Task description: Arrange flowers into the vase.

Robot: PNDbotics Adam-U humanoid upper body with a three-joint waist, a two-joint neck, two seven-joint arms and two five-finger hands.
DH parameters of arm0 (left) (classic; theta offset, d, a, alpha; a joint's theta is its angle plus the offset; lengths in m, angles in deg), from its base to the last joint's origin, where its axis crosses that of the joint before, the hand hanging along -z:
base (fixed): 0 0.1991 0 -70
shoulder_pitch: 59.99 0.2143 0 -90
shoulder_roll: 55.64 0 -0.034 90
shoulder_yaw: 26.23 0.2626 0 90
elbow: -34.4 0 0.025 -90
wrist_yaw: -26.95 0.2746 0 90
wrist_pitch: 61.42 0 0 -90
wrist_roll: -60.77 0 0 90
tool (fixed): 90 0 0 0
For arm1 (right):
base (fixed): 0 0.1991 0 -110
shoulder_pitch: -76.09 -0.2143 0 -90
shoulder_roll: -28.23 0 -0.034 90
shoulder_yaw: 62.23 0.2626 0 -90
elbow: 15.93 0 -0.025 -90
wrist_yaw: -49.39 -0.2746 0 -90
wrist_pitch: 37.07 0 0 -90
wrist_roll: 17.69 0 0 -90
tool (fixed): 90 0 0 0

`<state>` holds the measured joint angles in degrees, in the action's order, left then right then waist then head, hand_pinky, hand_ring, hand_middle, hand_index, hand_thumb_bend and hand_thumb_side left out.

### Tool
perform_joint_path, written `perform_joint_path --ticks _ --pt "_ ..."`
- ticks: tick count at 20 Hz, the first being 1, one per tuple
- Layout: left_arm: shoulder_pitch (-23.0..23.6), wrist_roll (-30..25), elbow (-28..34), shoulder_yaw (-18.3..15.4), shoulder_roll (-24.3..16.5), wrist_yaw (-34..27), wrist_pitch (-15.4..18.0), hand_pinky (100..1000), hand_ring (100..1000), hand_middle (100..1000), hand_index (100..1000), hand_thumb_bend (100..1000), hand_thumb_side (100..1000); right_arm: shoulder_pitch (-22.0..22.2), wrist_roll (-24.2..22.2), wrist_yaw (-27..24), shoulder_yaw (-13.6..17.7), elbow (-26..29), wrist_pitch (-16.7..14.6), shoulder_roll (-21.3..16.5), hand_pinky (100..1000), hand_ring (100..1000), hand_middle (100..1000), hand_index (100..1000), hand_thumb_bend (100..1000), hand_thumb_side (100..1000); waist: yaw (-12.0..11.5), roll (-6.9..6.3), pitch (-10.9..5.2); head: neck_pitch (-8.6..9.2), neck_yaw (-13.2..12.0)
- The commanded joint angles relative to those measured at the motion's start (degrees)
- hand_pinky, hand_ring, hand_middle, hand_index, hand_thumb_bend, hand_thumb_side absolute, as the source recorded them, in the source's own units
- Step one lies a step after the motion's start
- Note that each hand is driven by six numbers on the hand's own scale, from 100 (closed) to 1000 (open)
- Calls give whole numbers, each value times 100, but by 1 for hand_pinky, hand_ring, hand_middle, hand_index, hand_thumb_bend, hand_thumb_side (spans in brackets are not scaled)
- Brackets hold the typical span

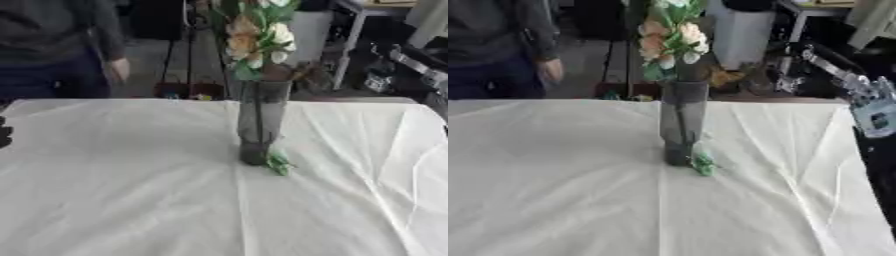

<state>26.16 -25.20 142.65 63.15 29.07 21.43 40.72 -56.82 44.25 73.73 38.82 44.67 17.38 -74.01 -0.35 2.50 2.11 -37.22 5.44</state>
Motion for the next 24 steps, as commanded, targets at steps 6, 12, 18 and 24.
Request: perform_joint_path --ticks 6,12,18,24 --pt "-25 -77 88 -73 -152 25 87 816 782 756 725 490 782 446 789 -482 295 656 271 -326 820 815 720 794 100 684 9 -24 -24 -54 0" --pt "-19 -195 117 -78 -132 31 160 812 777 750 717 497 785 894 1174 -817 515 920 495 -314 767 795 698 782 100 674 3 -17 -4 28 117" --pt "8 -282 139 -46 -96 -5 209 813 778 752 728 500 788 1116 1273 -961 630 1192 646 -238 760 792 690 782 100 682 15 -48 5 15 142" --pt "13 -306 153 -27 -54 -40 233 812 777 753 735 500 796 1193 1220 -1033 686 1340 764 -169 770 797 694 788 100 698 30 -65 -4 50 127"
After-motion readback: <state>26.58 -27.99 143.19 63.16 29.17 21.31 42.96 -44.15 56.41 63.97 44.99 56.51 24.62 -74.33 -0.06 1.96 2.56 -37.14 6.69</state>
